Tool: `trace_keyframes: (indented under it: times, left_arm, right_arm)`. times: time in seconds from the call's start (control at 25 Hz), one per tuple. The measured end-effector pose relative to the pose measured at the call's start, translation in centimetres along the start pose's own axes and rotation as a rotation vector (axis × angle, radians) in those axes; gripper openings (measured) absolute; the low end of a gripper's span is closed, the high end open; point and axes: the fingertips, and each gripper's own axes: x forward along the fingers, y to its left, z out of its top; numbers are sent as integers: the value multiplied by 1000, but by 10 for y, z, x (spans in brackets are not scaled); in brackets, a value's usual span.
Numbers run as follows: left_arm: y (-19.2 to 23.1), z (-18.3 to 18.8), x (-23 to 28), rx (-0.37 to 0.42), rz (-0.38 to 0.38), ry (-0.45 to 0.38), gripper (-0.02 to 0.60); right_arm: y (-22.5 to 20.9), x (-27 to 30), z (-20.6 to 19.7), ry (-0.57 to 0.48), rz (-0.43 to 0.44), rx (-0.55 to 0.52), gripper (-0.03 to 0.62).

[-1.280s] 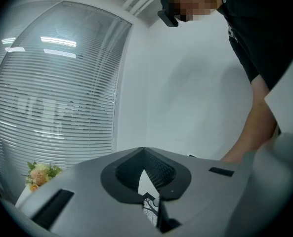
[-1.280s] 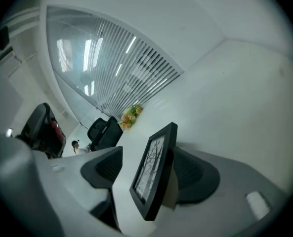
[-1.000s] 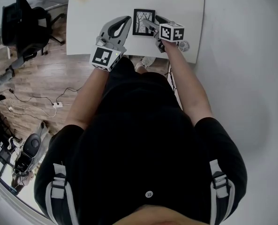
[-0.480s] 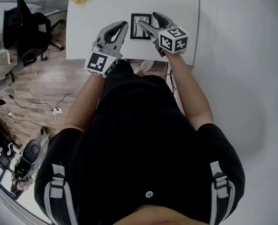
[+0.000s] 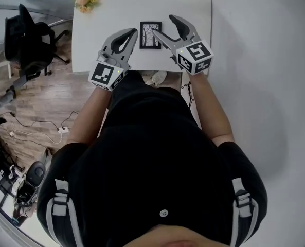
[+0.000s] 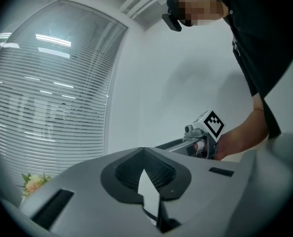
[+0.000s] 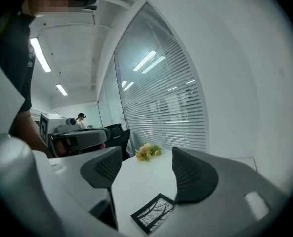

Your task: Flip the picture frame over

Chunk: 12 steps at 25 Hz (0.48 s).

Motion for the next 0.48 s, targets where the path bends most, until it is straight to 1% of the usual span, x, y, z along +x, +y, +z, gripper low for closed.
trace_keyframes:
  times: [0.12, 0.16, 0.32, 0.44, 0.48]
  left_arm:
    - [-5, 9, 3, 8, -22, -8, 5]
    - [-8, 12, 4, 6, -31, -12, 5]
    - [-19, 16, 5, 12, -50, -9, 5]
    - [-26, 23, 6, 12, -66, -18, 5]
    - [-29, 25, 5, 12, -69, -21, 5]
  right_arm:
    - [6, -12, 14, -26, -12, -40, 317]
    - [8, -17, 18, -36, -17, -54, 300]
    - [16, -33, 30, -79, -18, -91, 222]
    - [24, -41, 35, -97, -11, -113, 135]
    - [27, -43, 35, -102, -11, -122, 116]
